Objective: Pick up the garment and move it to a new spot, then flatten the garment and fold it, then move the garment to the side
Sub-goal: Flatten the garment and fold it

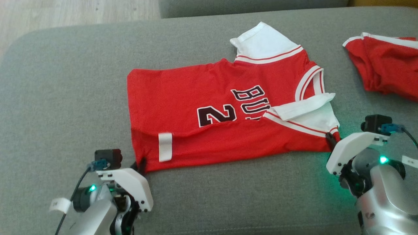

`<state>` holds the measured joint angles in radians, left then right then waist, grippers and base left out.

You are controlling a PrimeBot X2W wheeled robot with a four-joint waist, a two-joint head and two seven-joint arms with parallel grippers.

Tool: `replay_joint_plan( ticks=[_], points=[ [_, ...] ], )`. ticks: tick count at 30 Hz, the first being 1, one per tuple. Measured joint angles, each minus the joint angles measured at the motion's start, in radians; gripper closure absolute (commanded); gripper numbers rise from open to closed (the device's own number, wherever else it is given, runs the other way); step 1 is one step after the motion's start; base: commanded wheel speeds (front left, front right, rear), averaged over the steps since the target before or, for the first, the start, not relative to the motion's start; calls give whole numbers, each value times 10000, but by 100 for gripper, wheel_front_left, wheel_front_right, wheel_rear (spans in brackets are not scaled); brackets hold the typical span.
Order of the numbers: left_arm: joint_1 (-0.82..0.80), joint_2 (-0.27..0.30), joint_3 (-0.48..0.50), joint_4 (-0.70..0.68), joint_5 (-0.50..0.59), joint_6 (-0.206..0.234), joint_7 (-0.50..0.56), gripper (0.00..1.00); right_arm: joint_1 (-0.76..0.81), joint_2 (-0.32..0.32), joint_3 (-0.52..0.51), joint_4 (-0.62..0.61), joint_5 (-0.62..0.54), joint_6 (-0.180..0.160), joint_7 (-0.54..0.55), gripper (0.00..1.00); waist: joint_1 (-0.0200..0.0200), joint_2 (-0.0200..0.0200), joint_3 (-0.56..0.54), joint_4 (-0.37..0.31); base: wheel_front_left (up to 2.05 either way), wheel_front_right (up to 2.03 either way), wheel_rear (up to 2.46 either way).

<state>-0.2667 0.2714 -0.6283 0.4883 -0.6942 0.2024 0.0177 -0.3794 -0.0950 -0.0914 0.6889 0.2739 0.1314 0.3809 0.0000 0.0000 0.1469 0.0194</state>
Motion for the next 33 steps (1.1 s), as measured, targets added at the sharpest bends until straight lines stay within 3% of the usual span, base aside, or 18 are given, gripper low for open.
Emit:
replay_joint_plan(
  ticks=[5, 12, 17, 26, 27, 28, 29, 33],
  points=[
    [271, 150, -40, -184, -35, -13, 100, 100, 138, -77, 288, 15, 198, 0, -130, 100, 1, 0, -358, -21, 0, 0, 0],
    [916, 1179, -167, -1254, -36, -192, 941, 100, 737, -443, 909, -318, 362, 0, 614, 100, 0, 0, -986, -96, 0, 0, 0],
    [1544, 2013, -408, -2349, -98, -213, 1881, 100, 1640, -754, 1221, -1379, 640, 0, 1701, 100, 0, 0, -1252, -253, 0, 0, 0],
    [2694, 2665, -445, -3601, -564, 96, 2635, 100, 3590, -721, 892, -3802, 709, 0, 3074, 100, 0, 0, -1346, -623, 0, 0, 0],
    [2720, 2681, -437, -3657, -612, 100, 2661, 100, 3707, -685, 803, -4006, 698, 0, 3072, 77, 0, 0, -1325, -647, 0, 0, 0],
    [2747, 2711, -435, -3720, -656, 102, 2746, 67, 3761, -648, 732, -4188, 669, 0, 3064, 0, 0, 0, -1305, -667, 0, 0, 0],
    [2747, 2711, -435, -3720, -656, 102, 2746, 0, 3761, -648, 732, -4188, 669, 0, 3064, 0, 0, 0, -1305, -667, 0, 0, 0],
    [2811, 2911, -384, -3948, -665, 142, 2886, 0, 3758, -546, 462, -4777, 512, 0, 2771, 0, 0, 0, -1242, -692, 0, 0, 0]
  ],
)
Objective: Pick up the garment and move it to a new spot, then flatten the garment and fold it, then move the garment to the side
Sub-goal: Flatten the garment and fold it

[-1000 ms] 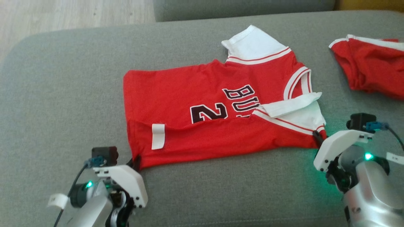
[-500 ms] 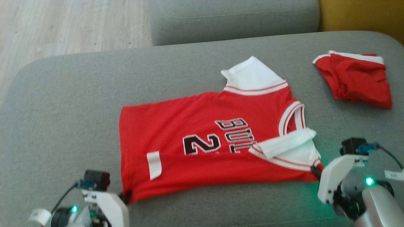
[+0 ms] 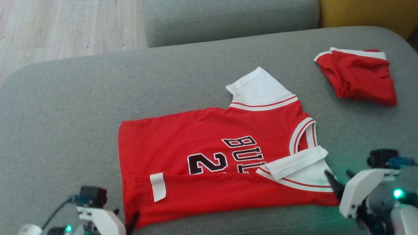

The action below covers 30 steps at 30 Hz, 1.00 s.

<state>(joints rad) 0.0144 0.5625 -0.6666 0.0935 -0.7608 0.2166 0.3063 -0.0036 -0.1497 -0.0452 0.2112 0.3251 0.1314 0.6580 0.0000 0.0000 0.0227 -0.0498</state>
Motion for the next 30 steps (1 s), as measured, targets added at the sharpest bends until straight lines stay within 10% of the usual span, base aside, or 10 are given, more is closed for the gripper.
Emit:
replay_joint_plan(
  ticks=[11, 18, 30],
  points=[
    [-2704, 892, 717, -554, -370, -1081, 894, 0, -2285, -274, 54, -719, -157, 0, -2625, 0, 0, 0, 779, 314, 0, 0, 0],
    [-5390, 79, 245, 1703, -815, -2660, 2303, 0, -5743, -851, 1701, 2161, 437, 0, -3657, 0, 2, 0, 2021, 588, 0, 0, 0],
    [-8252, -1139, -558, 4021, -491, -3369, 2564, 0, -9814, -1540, 4481, 6589, 1557, 0, -2627, 0, 2, -1, 3658, 1291, 0, 0, 0]
  ],
)
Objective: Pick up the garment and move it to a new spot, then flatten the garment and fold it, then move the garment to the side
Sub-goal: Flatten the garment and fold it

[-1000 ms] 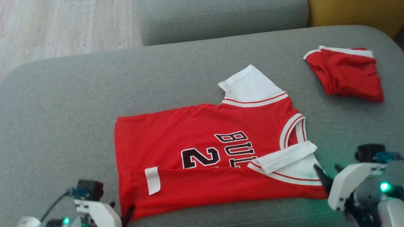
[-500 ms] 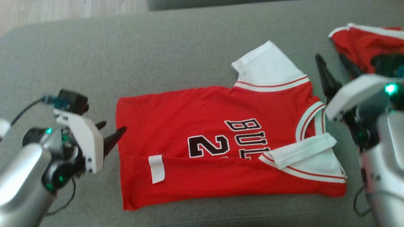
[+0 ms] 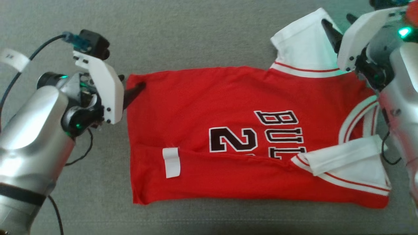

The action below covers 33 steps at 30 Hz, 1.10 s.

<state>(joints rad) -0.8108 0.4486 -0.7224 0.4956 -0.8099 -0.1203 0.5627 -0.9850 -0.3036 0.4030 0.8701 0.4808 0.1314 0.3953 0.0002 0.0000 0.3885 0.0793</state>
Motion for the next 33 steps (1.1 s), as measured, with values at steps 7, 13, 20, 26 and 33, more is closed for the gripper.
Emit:
replay_joint_plan(
  ticks=[7, 13, 20, 26, 33],
  points=[
    [-644, -174, -510, 247, -132, -104, 2, 0, -998, -217, 1195, 1143, 625, 0, 838, 0, -2, 0, 428, 386, 0, 0, 0],
    [-964, -61, -1126, 132, -512, -102, 171, 0, -1462, -291, 1793, 1463, 1323, 0, 1051, 0, -2, 0, 560, 477, 0, 0, 0],
    [-1100, 151, -1645, 130, -1045, -102, 253, 97, -1616, -430, 2847, 1264, 2276, 0, 1590, 57, -2, 0, 469, 382, 0, 0, 0],
    [-1123, 209, -1894, 268, -1312, -104, 92, 100, -1504, -571, 3553, 1229, 2493, 0, 293, 100, -2, 0, 379, 291, 0, 0, 0],
    [-1150, 278, -2048, 612, -1379, -119, -249, 100, -1556, -581, 3630, 2090, 2376, 0, -1476, 100, -2, 0, 219, 207, 0, 0, 0]
  ],
)
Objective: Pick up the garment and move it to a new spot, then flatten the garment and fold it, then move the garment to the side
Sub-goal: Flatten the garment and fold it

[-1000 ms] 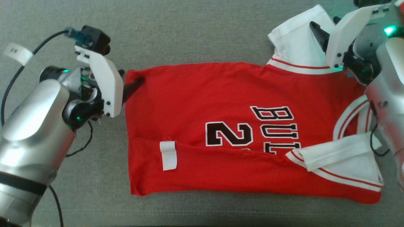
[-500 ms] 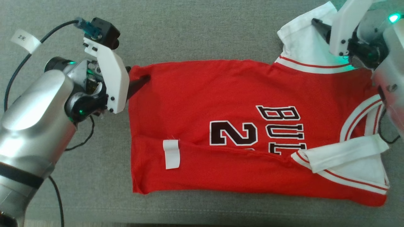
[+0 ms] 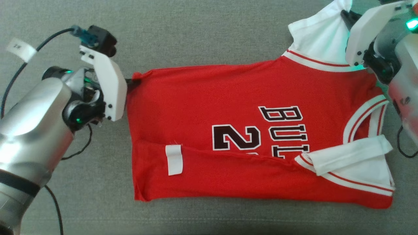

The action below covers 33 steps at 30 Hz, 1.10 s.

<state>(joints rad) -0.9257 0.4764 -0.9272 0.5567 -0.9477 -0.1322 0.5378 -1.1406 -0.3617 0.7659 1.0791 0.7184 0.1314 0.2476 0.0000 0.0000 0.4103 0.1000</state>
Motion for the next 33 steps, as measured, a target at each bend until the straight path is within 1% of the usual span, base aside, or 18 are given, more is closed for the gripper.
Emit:
replay_joint_plan(
  ticks=[3, 6, 9, 13, 18, 22, 28, 33],
  points=[
    [-3, 52, 4, 332, -25, 0, -336, 100, -31, 65, 0, 410, -84, 0, -727, 100, 0, 0, -131, -61, 0, 0, 0],
    [-3, 59, -10, 602, -23, 0, -510, 100, -64, 167, 52, 608, -77, 0, -1172, 100, 1, 0, -287, -137, 0, 0, 0],
    [-5, 69, -25, 842, -23, 0, -742, 100, -157, 288, 182, 763, -65, 0, -1425, 100, 0, 0, -465, -219, 0, 0, 0],
    [12, 104, -96, 976, -291, 0, -715, 100, -145, 359, 512, 755, 148, 0, -1407, 100, 0, 0, -804, -336, 0, 0, 0],
    [128, 410, -359, 828, -596, 0, -451, 100, 129, 140, 1089, 366, 525, 0, -848, 100, 0, 0, -1218, -520, 0, 0, 0],
    [491, 826, -644, 485, -861, 0, -109, 100, 732, -311, 1641, -199, 899, 0, -385, 100, 0, 0, -1493, -717, 0, 0, 0],
    [878, 1402, -951, -219, -1141, 2, 290, 100, 1283, -991, 2535, -1509, 1503, 0, 309, 100, 0, 0, -1909, -980, 0, 0, 0],
    [1262, 1818, -1108, -690, -1300, 0, 685, 100, 1704, -1611, 3260, -2642, 2184, 0, 1198, 100, 0, 0, -2326, -1152, 0, 0, 0]
  ],
)
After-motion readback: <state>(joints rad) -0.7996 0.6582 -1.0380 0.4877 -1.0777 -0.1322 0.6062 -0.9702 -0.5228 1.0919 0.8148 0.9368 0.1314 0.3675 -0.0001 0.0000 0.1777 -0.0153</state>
